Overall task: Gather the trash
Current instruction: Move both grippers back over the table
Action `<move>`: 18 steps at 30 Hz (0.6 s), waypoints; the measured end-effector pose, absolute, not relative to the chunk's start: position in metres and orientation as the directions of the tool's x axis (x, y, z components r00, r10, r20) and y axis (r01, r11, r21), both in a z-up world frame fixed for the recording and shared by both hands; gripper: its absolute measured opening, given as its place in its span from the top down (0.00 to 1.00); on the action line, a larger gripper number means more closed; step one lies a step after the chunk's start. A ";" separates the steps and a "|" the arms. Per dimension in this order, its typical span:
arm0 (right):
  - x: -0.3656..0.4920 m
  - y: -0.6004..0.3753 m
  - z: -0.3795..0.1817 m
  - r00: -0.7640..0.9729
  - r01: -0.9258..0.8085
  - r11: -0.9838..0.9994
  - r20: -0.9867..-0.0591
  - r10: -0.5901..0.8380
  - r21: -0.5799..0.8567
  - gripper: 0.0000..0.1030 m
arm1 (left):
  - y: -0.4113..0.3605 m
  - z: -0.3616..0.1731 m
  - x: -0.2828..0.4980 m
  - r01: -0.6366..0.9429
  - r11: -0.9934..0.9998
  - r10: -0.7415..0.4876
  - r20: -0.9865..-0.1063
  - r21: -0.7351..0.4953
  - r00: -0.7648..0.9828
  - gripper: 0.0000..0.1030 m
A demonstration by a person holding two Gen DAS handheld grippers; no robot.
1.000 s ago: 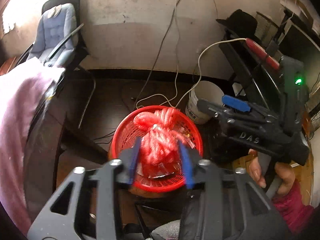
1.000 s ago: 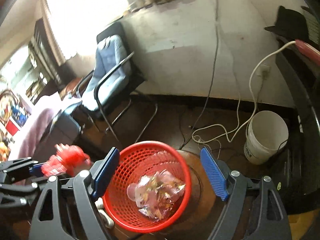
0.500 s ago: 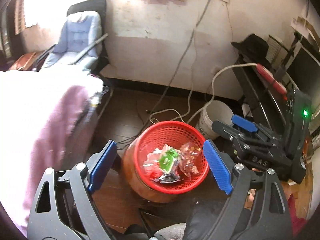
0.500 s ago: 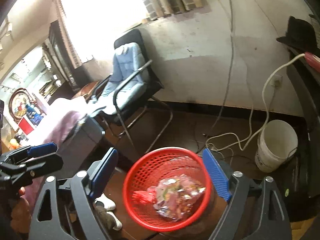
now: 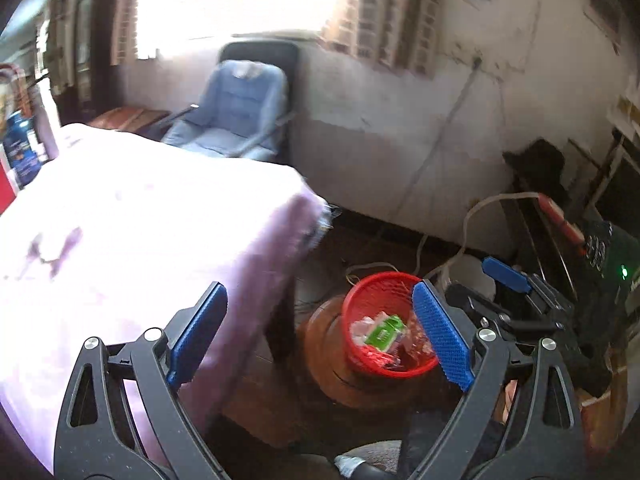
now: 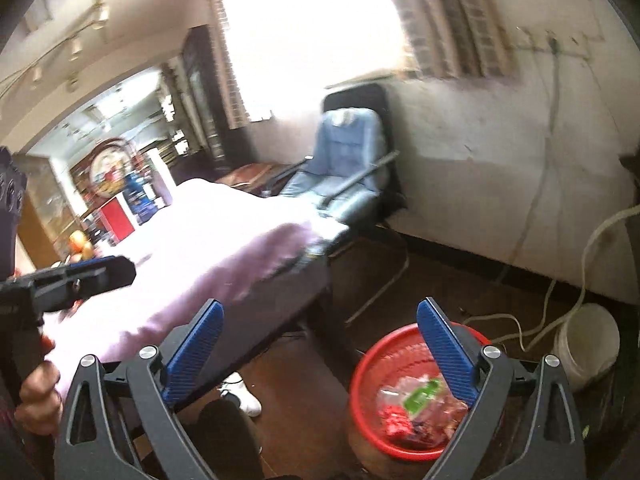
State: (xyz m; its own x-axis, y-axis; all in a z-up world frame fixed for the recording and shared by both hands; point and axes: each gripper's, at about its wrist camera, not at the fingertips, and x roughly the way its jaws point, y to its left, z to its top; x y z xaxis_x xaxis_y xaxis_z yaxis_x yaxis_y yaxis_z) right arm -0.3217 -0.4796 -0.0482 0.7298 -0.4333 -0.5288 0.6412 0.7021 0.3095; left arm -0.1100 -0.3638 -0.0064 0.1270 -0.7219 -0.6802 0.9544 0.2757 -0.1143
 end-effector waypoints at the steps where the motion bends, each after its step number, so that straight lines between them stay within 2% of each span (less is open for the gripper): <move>1: -0.317 -0.472 -0.043 0.737 0.630 0.717 -0.523 -0.429 0.299 0.07 | -0.352 -0.001 -0.103 0.947 0.299 -0.728 -0.670 -0.115 0.148 0.11; 10: -0.272 -0.411 -0.010 0.803 0.508 0.818 -0.492 -0.337 0.270 0.06 | -0.260 0.027 -0.044 0.875 0.469 -0.723 -0.621 -0.122 0.302 0.08; 18: -0.210 -0.365 0.000 0.819 0.398 0.889 -0.524 -0.233 0.227 0.06 | -0.180 0.035 0.019 0.760 0.649 -0.624 -0.597 -0.037 0.504 0.07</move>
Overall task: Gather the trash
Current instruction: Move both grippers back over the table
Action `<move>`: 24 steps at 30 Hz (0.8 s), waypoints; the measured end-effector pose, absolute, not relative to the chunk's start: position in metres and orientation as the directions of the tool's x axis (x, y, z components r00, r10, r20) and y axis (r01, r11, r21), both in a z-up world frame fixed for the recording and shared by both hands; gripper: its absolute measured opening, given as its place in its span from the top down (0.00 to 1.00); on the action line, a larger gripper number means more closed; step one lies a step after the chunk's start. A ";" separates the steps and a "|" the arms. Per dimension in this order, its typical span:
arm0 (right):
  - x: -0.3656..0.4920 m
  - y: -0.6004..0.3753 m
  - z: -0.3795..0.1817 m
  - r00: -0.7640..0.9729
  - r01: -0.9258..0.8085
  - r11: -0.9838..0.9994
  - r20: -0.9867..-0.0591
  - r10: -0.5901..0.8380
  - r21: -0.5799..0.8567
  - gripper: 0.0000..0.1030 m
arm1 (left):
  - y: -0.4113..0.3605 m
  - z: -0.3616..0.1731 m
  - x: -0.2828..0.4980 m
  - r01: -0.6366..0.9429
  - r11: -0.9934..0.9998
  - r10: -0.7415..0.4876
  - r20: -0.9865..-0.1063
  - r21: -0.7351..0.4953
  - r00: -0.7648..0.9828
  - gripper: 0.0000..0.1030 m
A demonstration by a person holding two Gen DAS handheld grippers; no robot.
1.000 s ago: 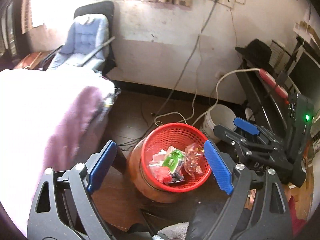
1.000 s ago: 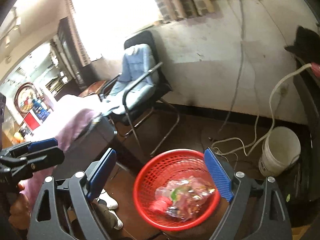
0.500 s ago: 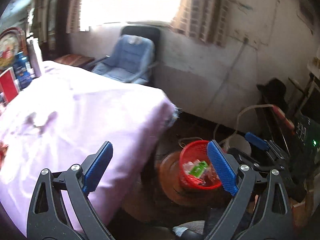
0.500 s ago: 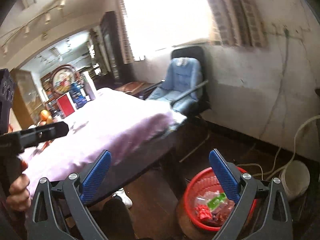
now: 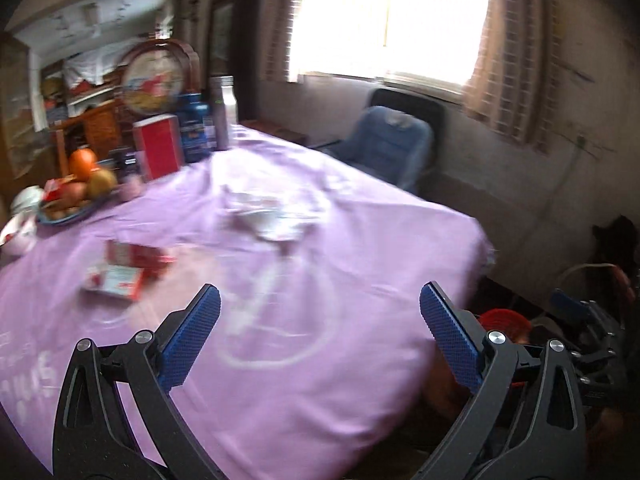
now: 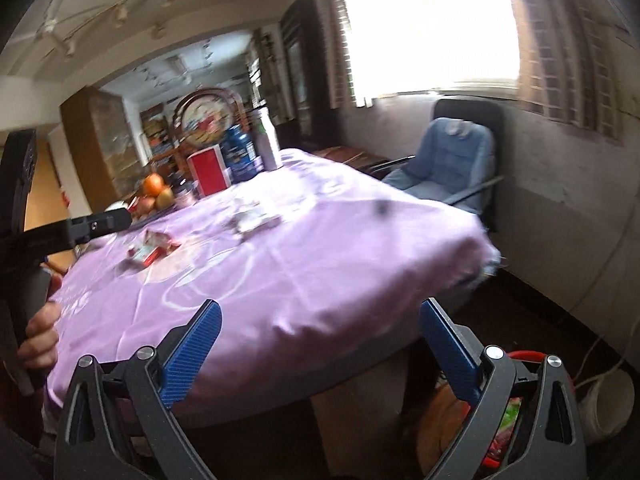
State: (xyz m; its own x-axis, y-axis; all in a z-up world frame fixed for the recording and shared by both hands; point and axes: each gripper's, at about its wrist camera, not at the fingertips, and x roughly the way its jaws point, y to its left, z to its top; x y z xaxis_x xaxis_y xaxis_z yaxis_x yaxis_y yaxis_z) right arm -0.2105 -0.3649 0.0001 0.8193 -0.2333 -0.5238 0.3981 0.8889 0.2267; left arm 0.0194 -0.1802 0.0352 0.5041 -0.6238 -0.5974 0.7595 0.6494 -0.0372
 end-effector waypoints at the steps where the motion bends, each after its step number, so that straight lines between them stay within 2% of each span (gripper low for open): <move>1: -0.203 -0.359 0.001 0.819 0.387 0.896 -0.528 -0.225 0.218 0.06 | -0.172 0.035 0.028 0.747 0.664 -0.611 -0.599 -0.032 0.518 0.07; 15: -0.082 -0.307 0.002 0.800 0.213 0.961 -0.596 -0.069 0.175 0.06 | -0.079 0.014 0.155 0.529 0.848 -0.392 -0.645 0.023 0.656 0.07; 24: -0.003 -0.283 -0.008 0.776 0.138 0.979 -0.631 -0.011 0.153 0.06 | -0.027 -0.047 0.218 0.404 0.913 -0.300 -0.768 -0.059 0.566 0.07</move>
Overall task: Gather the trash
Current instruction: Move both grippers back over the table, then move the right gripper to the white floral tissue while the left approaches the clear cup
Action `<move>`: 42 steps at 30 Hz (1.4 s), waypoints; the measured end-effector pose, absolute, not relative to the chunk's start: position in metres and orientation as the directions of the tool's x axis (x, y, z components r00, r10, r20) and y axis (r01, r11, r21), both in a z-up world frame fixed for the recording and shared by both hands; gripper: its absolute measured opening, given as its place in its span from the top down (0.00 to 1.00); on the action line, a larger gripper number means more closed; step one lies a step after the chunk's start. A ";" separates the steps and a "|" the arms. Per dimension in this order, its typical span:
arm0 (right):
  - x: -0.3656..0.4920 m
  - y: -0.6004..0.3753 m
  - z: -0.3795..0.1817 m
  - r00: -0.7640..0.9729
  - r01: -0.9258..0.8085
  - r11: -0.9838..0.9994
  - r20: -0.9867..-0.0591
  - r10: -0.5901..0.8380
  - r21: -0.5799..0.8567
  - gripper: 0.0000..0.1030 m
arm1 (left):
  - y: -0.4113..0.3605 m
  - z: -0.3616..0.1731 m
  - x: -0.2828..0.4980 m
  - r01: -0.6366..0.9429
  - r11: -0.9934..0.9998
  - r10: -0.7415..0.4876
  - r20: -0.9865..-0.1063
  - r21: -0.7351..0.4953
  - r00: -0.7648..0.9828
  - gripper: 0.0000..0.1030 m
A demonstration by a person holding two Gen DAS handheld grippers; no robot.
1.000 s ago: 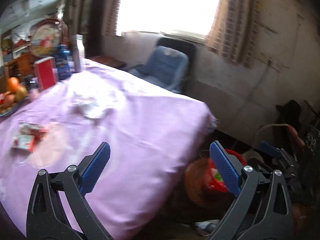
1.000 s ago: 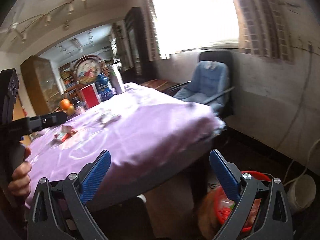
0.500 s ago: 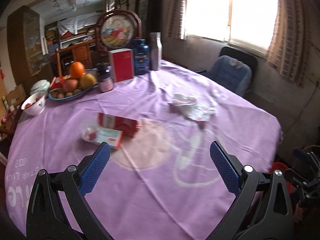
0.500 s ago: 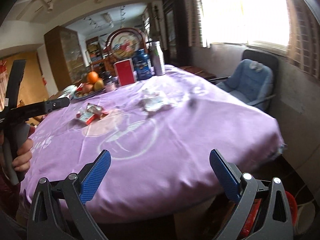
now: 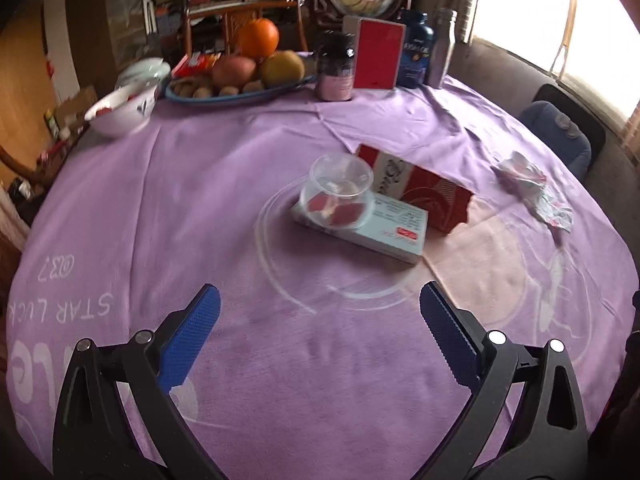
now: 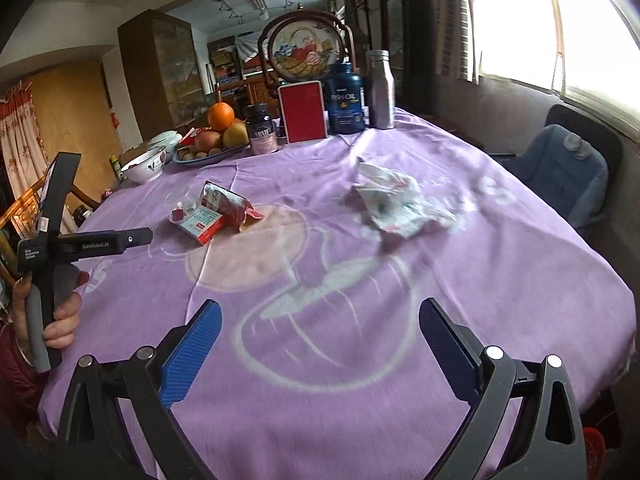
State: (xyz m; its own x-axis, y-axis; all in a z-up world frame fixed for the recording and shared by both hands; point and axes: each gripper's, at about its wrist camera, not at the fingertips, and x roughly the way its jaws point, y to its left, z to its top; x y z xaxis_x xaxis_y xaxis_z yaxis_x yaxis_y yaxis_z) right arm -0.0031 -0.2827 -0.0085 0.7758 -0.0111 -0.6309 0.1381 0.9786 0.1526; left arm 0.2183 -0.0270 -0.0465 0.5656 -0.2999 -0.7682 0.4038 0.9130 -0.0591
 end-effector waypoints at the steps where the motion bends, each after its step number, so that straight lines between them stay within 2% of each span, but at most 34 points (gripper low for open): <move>1: 0.005 -0.282 -0.009 0.775 0.132 0.981 -0.632 -0.011 0.145 0.06 | -0.024 -0.047 0.219 0.394 0.917 -0.299 -0.768 -0.067 0.566 0.07; 9: 0.076 -0.287 -0.015 0.757 0.130 0.981 -0.654 -0.006 0.142 0.06 | -0.021 -0.057 0.228 0.353 0.933 -0.269 -0.787 -0.070 0.555 0.07; 15: 0.098 -0.308 -0.023 0.734 0.180 0.968 -0.679 -0.016 0.172 0.05 | -0.022 -0.068 0.234 0.341 0.937 -0.253 -0.818 -0.075 0.516 0.06; 21: 0.117 -0.323 -0.029 0.718 0.203 0.970 -0.694 -0.053 0.137 0.05 | -0.020 -0.077 0.239 0.325 0.941 -0.252 -0.841 -0.097 0.478 0.06; 30: 0.151 -0.355 -0.035 0.722 0.247 0.954 -0.690 -0.063 0.172 0.05 | -0.033 -0.084 0.236 0.343 0.939 -0.163 -0.851 0.021 0.500 0.06; 35: 0.164 -0.369 -0.045 0.698 0.288 0.944 -0.711 -0.090 0.163 0.05 | -0.032 -0.084 0.237 0.338 0.941 -0.160 -0.849 0.023 0.504 0.06; 42: 0.173 -0.381 -0.058 0.669 0.308 0.925 -0.742 -0.043 0.224 0.05 | -0.032 -0.085 0.237 0.326 0.945 -0.154 -0.842 0.027 0.518 0.05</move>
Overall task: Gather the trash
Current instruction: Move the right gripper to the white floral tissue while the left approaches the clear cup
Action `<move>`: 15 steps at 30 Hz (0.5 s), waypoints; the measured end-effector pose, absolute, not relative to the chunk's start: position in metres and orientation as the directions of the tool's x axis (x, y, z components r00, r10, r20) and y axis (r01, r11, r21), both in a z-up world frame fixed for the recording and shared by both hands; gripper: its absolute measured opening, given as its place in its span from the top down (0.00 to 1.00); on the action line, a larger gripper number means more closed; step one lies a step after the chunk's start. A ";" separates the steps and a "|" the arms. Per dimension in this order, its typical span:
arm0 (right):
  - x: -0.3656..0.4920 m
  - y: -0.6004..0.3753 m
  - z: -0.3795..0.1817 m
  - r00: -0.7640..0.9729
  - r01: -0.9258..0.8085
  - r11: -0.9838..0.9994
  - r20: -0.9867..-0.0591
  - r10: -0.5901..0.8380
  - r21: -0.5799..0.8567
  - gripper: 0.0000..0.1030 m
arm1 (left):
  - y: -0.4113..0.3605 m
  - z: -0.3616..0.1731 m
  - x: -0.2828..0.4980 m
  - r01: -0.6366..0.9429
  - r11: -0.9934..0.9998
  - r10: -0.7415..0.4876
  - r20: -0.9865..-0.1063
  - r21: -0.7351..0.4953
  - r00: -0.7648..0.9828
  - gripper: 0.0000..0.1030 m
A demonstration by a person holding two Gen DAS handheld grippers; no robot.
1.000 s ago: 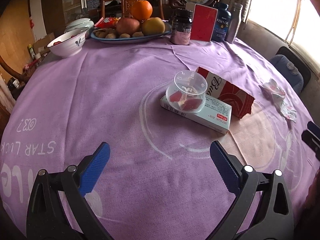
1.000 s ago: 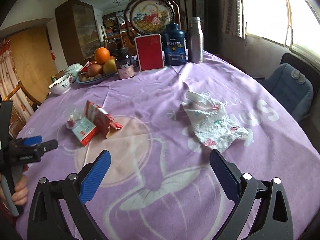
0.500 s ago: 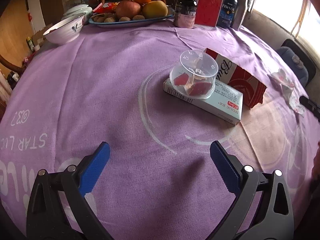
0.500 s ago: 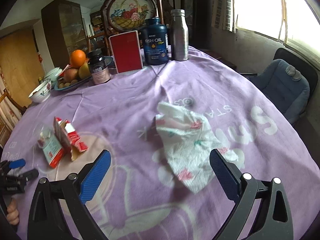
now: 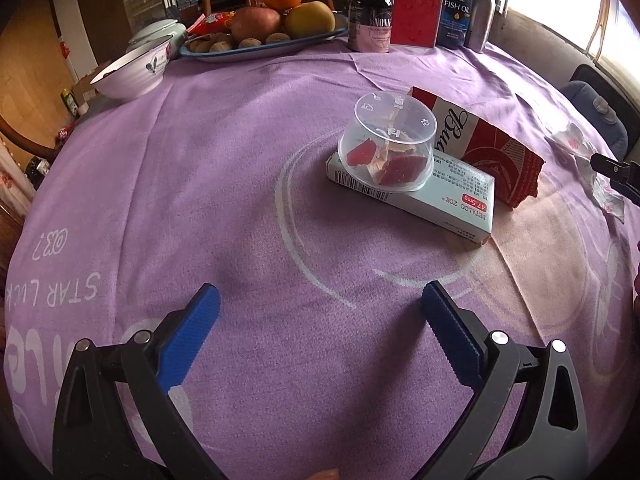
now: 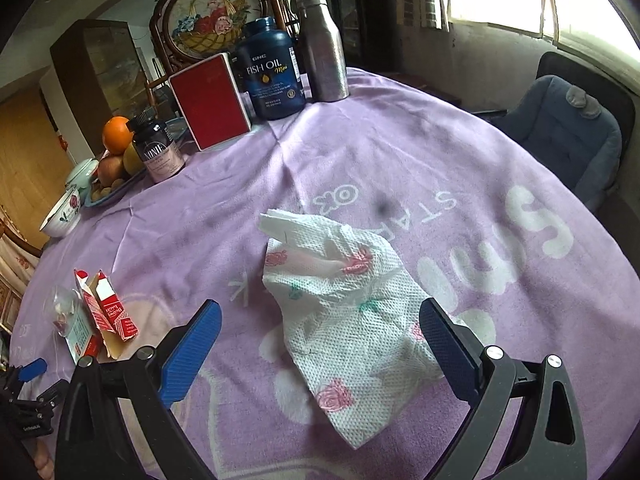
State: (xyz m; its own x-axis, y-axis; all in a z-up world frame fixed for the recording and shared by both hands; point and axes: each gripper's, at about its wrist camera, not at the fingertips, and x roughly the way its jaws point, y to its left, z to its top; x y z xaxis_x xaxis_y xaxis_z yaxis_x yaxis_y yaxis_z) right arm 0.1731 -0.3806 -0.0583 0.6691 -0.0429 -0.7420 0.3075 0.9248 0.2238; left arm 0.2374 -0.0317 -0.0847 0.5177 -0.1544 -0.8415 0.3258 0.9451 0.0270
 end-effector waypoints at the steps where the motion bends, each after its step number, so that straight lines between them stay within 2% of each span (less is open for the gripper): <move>1: 0.176 -0.381 -0.062 0.657 0.312 0.925 -0.753 -0.044 0.217 0.05 | -0.032 -0.085 0.237 0.326 0.945 -0.154 -0.841 0.028 0.518 0.05; 4: 0.178 -0.382 -0.065 0.647 0.313 0.923 -0.762 -0.033 0.225 0.07 | -0.032 -0.085 0.237 0.329 0.944 -0.155 -0.843 0.027 0.515 0.05; 7: 0.178 -0.381 -0.066 0.640 0.309 0.927 -0.767 -0.038 0.212 0.23 | -0.033 -0.084 0.238 0.338 0.941 -0.163 -0.846 0.021 0.507 0.06; 9: 0.178 -0.378 -0.066 0.640 0.295 0.935 -0.767 -0.040 0.197 0.51 | -0.033 -0.084 0.239 0.339 0.941 -0.170 -0.846 0.012 0.504 0.06; 10: 0.178 -0.377 -0.066 0.643 0.285 0.938 -0.766 -0.033 0.199 0.59 | -0.032 -0.083 0.240 0.337 0.941 -0.177 -0.846 0.004 0.504 0.06; 11: 0.178 -0.376 -0.065 0.642 0.276 0.939 -0.766 -0.022 0.204 0.73 | -0.030 -0.082 0.240 0.334 0.943 -0.187 -0.844 -0.010 0.503 0.06; 15: 0.179 -0.375 -0.066 0.640 0.265 0.943 -0.769 -0.014 0.203 0.72 | -0.023 -0.073 0.243 0.313 0.949 -0.205 -0.818 -0.033 0.538 0.06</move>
